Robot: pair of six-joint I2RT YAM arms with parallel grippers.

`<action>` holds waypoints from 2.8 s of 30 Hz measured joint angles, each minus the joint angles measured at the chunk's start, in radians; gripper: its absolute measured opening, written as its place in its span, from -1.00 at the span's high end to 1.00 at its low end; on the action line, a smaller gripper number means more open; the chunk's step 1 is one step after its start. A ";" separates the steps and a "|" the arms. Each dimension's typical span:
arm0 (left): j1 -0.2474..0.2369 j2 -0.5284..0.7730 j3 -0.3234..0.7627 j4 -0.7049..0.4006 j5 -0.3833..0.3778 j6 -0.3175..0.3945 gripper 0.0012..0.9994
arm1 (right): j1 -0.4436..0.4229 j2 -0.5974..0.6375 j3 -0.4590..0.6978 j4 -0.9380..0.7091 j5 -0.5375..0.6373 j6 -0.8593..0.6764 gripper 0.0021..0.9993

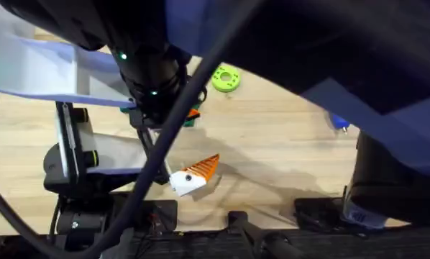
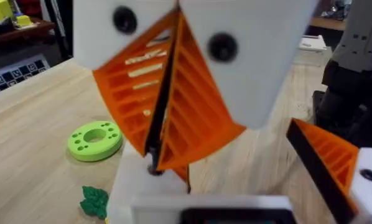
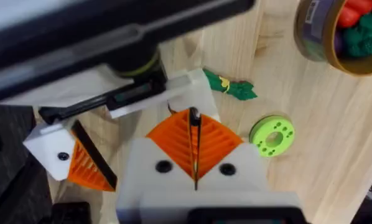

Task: Pick up the gripper from the table and insert it into the empty holder that is missing its gripper. Then pick up a screw, insert it into the mounting hole, and use the screwdriver to tighten it. Finally, clean up the table by picking up the vegetable and placing it into the bucket.

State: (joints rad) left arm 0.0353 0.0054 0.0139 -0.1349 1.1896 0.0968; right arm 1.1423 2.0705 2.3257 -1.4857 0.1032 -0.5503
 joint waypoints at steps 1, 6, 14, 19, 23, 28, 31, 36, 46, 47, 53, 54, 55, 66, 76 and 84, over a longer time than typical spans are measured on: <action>0.000 0.000 0.000 0.000 0.000 0.000 -0.97 | 0.000 0.000 0.000 -0.001 0.000 0.000 1.00; 0.000 0.000 0.000 0.000 0.000 0.000 -0.97 | 0.000 0.000 0.000 -0.004 0.000 0.000 1.00; 0.000 0.000 0.000 0.000 0.000 0.000 -0.97 | 0.000 0.000 0.000 -0.003 0.000 0.000 1.00; 0.000 0.000 0.000 0.000 0.000 0.000 -0.97 | 0.000 0.000 0.000 -0.003 0.000 0.000 1.00; 0.000 0.000 0.000 0.000 0.000 0.000 -0.97 | 0.000 0.000 0.000 -0.003 0.000 0.000 1.00; 0.000 0.000 0.000 0.000 0.000 0.000 -0.97 | 0.000 0.000 0.000 -0.003 0.000 0.000 1.00; 0.000 0.000 0.000 0.000 0.000 0.000 -0.97 | 0.000 0.000 0.000 -0.003 0.000 0.000 1.00; 0.000 0.000 0.000 0.000 0.000 0.000 -0.97 | 0.000 0.000 0.000 -0.003 0.000 0.000 1.00; 0.000 0.000 0.000 0.000 0.000 0.000 -0.97 | 0.000 0.000 -0.004 -0.003 -0.003 0.000 1.00; 0.000 0.000 0.000 0.000 0.000 0.000 -0.97 | 0.000 0.000 -0.006 -0.003 -0.003 0.000 1.00; 0.000 0.000 0.000 0.000 0.000 0.000 -0.97 | 0.000 0.000 -0.008 -0.003 -0.003 0.000 1.00; 0.000 0.000 0.000 0.000 0.000 0.000 -0.97 | 0.000 0.000 -0.008 -0.003 -0.003 0.000 1.00; 0.000 0.000 0.000 0.000 0.000 0.000 -0.97 | 0.000 0.000 -0.008 -0.003 -0.003 0.000 1.00; 0.000 0.000 0.000 0.000 0.000 0.000 -0.97 | 0.000 0.000 -0.008 -0.003 -0.003 0.000 1.00; 0.000 0.000 0.000 0.000 0.000 0.000 -0.97 | 0.000 0.000 -0.031 0.005 -0.003 0.000 1.00; 0.000 0.000 0.000 0.000 0.000 0.000 -0.97 | 0.000 0.000 -0.031 0.017 -0.003 0.000 1.00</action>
State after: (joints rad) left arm 0.0353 0.0051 0.0139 -0.1349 1.1900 0.0969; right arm 1.1427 2.0705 2.2944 -1.4685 0.0998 -0.5503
